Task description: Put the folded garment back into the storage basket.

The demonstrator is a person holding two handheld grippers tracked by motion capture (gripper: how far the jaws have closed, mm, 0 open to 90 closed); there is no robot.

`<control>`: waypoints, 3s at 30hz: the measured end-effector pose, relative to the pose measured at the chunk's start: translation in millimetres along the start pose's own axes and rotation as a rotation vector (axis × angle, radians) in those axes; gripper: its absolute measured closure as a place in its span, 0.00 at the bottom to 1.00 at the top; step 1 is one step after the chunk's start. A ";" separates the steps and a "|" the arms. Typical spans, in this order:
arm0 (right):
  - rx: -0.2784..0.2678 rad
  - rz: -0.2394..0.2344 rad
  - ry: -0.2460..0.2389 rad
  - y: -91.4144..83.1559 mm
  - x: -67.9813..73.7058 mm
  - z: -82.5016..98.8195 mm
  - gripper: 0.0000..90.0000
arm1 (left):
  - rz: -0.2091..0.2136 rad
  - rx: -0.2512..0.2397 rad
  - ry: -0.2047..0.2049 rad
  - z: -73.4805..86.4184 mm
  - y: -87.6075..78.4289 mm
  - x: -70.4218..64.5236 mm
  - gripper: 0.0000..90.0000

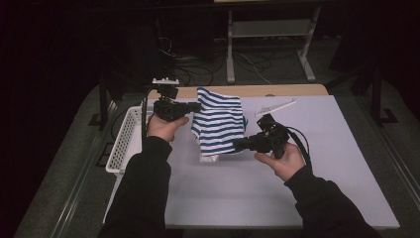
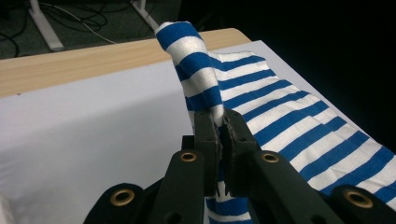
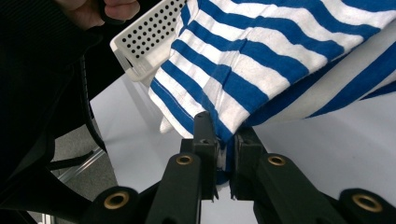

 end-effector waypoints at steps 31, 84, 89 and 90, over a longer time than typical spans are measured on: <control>-0.028 -0.038 -0.053 17.6 37.1 -47.5 0.91 | -0.071 -0.054 0.004 -25.3 -59.1 20.8 0.94; -0.047 -0.140 -0.056 100.8 95.5 -96.1 0.91 | -0.223 -0.109 -0.029 -17.4 -150.8 89.5 0.94; -0.048 -0.146 -0.053 106.3 98.1 -97.1 0.91 | -0.232 -0.110 -0.025 -15.2 -156.0 94.1 0.94; -0.045 -0.147 -0.050 107.4 98.7 -97.0 0.91 | -0.232 -0.109 -0.026 -14.5 -156.8 95.0 0.94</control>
Point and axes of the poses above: each handheld gripper's, and its own axes: y roughly forward along the jaws, z roughly out of its underside, x roughly to its left, the point moved 9 cm from there along y, roughly forward along the jaws, and after that the axes turned 3 degrees about z, right-handed, at the moved point
